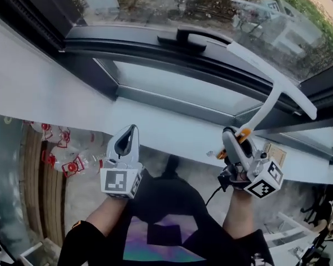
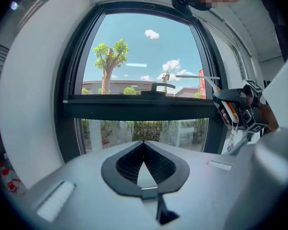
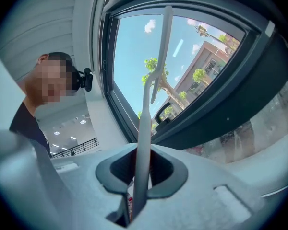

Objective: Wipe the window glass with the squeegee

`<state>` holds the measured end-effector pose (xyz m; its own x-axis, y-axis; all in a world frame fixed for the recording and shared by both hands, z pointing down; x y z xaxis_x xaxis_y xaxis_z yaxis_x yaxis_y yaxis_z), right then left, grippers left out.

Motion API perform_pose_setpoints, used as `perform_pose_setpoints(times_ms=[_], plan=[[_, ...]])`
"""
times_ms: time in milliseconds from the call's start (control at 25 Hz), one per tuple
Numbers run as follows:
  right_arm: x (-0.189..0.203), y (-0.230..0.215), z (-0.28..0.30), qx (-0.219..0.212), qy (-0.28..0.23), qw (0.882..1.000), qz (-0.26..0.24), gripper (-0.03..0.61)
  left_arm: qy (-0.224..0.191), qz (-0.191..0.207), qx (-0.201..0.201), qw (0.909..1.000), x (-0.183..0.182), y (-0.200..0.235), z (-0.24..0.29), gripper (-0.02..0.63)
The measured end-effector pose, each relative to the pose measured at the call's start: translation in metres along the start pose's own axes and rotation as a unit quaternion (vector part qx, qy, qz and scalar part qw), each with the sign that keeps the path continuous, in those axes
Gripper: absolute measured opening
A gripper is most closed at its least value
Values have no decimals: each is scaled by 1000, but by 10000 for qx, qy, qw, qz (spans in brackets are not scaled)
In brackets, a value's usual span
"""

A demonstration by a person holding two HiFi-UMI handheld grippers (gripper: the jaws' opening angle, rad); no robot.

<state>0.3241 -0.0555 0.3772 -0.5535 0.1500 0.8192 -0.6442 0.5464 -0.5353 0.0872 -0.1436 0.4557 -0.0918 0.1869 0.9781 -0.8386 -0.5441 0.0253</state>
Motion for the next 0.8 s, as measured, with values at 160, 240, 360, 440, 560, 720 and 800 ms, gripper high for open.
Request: perform_pose_setpoints(times_ms=[160, 240, 360, 440, 560, 720, 800], plan=[[34, 9, 7, 26, 394, 9991, 127, 25, 256, -53, -311, 9992, 15, 16, -12, 11], [42, 12, 12, 33, 495, 9988, 15, 26, 279, -28, -431, 9987, 16, 26, -15, 11], [50, 22, 23, -71, 585, 9982, -113, 25, 301, 23, -627, 9976, 17, 41, -25, 11], [54, 32, 31, -168, 620, 9977, -218, 25, 295, 48, -708, 9970, 18, 50, -32, 11], [65, 52, 41, -250, 696, 9962, -457, 25, 260, 70, -675, 9974, 23, 58, -43, 11], [78, 75, 50, -242, 707, 9960, -496, 25, 203, 93, -575, 9981, 27, 64, -66, 11], [88, 84, 51, -178, 676, 9967, -404, 25, 136, 106, -540, 9984, 30, 67, -81, 11]])
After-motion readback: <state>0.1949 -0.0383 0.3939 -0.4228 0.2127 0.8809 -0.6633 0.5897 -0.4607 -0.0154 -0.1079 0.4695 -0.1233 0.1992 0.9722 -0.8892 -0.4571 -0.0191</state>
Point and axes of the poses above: the fingertips, and each gripper's own axes: z forward along the fingers, y to its left, x out of its underside, the point moved 3 cm from there along -z, backward along the fingers, and after that the axes turned 5 degrees about -x, right-handed, at the moved point
